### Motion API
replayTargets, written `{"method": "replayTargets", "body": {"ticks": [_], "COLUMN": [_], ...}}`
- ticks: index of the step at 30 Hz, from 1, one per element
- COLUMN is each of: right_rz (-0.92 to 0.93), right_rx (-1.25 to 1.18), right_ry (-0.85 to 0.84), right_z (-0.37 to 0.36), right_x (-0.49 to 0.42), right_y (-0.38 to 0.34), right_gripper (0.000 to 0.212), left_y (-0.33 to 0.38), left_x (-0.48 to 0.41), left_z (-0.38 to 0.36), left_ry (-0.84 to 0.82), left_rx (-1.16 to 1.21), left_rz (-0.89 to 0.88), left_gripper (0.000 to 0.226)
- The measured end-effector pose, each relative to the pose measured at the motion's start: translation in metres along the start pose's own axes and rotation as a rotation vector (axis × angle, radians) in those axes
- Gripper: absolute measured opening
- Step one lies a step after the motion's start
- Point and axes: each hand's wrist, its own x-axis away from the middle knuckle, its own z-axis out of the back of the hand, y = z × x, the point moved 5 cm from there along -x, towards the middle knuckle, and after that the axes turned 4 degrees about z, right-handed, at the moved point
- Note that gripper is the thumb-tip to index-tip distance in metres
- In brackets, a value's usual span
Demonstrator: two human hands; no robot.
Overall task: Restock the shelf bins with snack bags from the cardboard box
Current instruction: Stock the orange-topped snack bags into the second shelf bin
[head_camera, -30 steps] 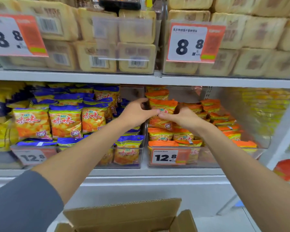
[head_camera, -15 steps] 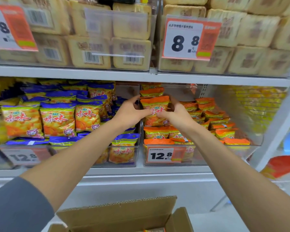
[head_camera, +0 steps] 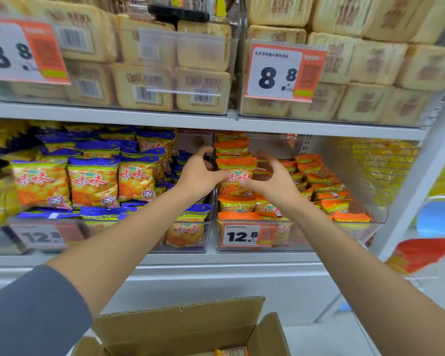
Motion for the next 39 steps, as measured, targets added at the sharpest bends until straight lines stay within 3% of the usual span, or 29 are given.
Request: {"method": "replayTargets", "body": {"ticks": [3,6,8,11,14,18,21,28,32,35,37,39], "right_rz": [0.005,0.133,0.206,0.17,0.045,-0.163,-0.305,-0.645,-0.657,-0.73,-0.832,-0.885], "right_rx": [0.091,0.248,0.255,0.183,0.188,0.334,0.437,0.57,0.755,0.619,0.264,-0.152], "right_ry": [0.071,0.216,0.197,0.034,-0.231,-0.639,-0.822,-0.906,-0.81,-0.712,-0.588,-0.548], "right_z": [0.006,0.01,0.002,-0.024,-0.06,-0.103,-0.13,-0.183,-0.191,-0.188,-0.189,-0.19], "right_x": [0.016,0.045,0.071,0.115,0.161,0.216,0.247,0.304,0.321,0.316,0.304,0.291], "right_y": [-0.005,-0.017,-0.02,-0.008,0.025,0.095,0.157,0.279,0.301,0.295,0.275,0.24], "right_gripper": [0.077,0.039,0.025,0.021,0.019,0.019,0.028,0.068,0.05,0.043,0.052,0.066], "left_y": [0.0,-0.001,-0.006,-0.03,-0.085,-0.177,-0.234,-0.293,-0.309,-0.317,-0.32,-0.318], "left_x": [0.016,0.043,0.068,0.109,0.153,0.213,0.242,0.26,0.275,0.279,0.278,0.277], "left_z": [0.003,0.008,0.012,0.011,0.005,-0.003,-0.014,-0.051,-0.061,-0.059,-0.056,-0.057], "left_ry": [0.022,0.051,0.079,0.047,-0.041,-0.197,-0.279,-0.41,-0.453,-0.424,-0.388,-0.474], "left_rx": [0.009,0.009,0.026,0.051,0.032,-0.089,-0.122,-0.093,-0.066,-0.041,-0.004,0.058], "left_rz": [0.015,0.023,0.031,0.103,0.248,0.445,0.569,0.679,0.722,0.779,0.829,0.895], "left_gripper": [0.064,0.044,0.025,0.017,0.024,0.011,0.014,0.013,0.012,0.011,0.019,0.045]}}
